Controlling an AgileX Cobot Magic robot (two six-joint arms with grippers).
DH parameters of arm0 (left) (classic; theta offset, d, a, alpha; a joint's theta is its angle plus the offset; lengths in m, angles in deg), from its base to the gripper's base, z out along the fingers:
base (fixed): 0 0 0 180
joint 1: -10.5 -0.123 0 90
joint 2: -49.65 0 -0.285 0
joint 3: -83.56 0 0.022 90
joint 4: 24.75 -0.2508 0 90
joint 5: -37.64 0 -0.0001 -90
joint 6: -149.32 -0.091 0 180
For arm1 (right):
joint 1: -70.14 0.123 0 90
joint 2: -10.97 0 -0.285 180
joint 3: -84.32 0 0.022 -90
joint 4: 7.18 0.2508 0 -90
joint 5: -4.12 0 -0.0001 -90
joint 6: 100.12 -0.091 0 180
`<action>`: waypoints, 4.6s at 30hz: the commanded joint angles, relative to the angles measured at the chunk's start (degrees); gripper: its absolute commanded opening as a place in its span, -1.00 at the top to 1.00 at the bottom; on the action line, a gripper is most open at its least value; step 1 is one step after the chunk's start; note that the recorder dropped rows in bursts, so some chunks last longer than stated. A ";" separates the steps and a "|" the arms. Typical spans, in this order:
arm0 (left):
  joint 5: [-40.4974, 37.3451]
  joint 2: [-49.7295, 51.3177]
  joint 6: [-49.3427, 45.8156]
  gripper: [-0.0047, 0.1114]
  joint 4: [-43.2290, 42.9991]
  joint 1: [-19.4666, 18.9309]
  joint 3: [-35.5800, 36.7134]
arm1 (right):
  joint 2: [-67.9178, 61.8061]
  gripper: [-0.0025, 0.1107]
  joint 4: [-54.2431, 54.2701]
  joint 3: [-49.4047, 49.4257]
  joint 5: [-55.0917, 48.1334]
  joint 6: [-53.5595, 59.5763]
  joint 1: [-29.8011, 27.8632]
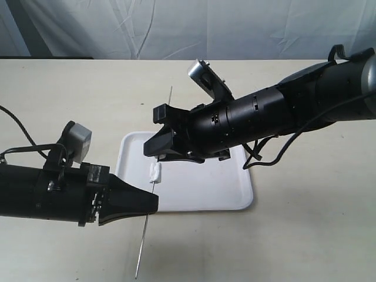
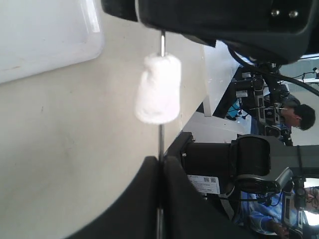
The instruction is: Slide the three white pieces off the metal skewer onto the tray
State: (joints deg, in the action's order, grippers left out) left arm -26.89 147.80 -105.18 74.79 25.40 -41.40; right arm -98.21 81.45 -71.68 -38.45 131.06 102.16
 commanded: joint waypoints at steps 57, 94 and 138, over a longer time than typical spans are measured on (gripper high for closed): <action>-2.85 -0.34 -5.04 0.92 0.41 -0.08 6.81 | -0.11 0.20 -1.70 -0.25 1.14 1.60 -0.03; -3.32 -0.34 -3.89 0.92 0.41 -0.08 3.52 | -0.11 0.69 -3.78 -0.25 -0.85 0.69 0.07; -0.78 -0.34 -11.29 0.92 0.41 -0.07 16.47 | -0.49 0.12 -20.39 -5.53 7.76 -8.34 -0.03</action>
State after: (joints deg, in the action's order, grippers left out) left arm -29.51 147.49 -118.22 74.40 25.40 -22.28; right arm -98.45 62.79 -76.95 -27.77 124.83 102.26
